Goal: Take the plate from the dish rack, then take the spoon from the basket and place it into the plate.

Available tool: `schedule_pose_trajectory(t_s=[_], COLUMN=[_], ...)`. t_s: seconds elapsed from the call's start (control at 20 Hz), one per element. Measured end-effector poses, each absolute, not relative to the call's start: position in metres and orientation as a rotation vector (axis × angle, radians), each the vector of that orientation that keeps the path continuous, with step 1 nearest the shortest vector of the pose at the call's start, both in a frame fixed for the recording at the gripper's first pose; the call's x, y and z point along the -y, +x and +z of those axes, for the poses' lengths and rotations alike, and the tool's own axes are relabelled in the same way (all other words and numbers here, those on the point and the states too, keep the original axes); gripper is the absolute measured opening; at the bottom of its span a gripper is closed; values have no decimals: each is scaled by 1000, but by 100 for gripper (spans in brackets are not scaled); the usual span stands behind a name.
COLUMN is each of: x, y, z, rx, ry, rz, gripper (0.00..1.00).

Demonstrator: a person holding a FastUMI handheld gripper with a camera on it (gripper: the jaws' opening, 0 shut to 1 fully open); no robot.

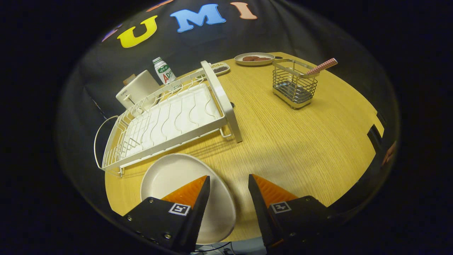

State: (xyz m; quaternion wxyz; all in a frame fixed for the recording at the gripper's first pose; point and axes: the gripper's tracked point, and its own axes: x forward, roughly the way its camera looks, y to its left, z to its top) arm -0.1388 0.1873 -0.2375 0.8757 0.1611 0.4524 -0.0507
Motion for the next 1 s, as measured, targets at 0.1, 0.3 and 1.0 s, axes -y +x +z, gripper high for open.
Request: schedule_pose_trajectory(t_s=[0.1, 0.3, 1.0], x=[-186, -184, -85], y=[-136, -129, -52], z=[-236, -234, -153], rx=[-940, -933, -679], ry=[339, 346, 394], rz=[-109, -119, -408], gripper=[68, 68, 67])
